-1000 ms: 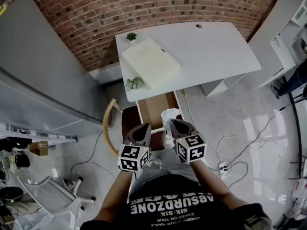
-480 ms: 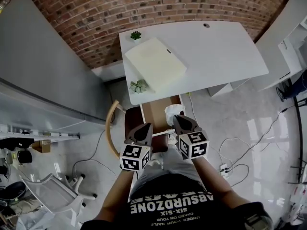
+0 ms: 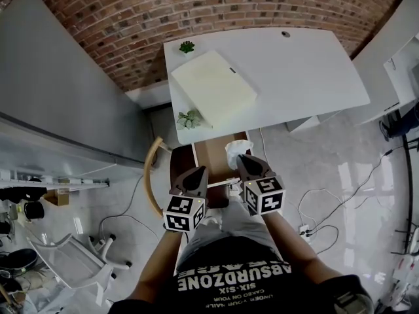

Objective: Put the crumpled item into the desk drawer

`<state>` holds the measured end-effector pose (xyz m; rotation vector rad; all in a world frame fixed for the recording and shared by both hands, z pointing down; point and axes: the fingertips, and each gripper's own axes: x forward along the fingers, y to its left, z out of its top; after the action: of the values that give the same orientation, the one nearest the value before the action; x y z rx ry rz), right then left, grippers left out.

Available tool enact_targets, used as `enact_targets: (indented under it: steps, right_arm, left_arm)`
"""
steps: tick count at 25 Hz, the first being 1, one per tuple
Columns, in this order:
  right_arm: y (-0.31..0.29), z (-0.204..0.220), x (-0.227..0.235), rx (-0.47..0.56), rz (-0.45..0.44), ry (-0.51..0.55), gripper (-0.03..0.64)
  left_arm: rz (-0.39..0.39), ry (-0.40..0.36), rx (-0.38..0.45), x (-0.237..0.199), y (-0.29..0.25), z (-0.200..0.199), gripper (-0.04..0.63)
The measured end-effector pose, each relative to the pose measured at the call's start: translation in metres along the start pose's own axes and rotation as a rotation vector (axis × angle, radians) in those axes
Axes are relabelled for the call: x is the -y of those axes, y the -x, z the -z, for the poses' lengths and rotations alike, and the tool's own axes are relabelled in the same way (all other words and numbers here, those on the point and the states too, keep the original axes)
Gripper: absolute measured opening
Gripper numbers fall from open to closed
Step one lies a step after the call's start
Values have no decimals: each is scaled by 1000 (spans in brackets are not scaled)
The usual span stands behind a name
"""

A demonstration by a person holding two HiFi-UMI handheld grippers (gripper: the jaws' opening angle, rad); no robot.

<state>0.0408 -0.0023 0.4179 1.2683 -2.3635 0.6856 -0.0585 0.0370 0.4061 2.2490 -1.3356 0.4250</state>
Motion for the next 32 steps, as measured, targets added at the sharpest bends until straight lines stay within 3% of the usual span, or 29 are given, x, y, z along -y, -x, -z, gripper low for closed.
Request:
enact_targets:
  steps: [13, 32]
  right_arm:
    - [-18, 7, 15, -53, -50, 5, 0]
    - [-58, 35, 44, -178, -136, 39, 0]
  left_arm:
    - [-32, 23, -19, 5, -24, -2, 3]
    - [-163, 125, -13, -11, -54, 13, 3]
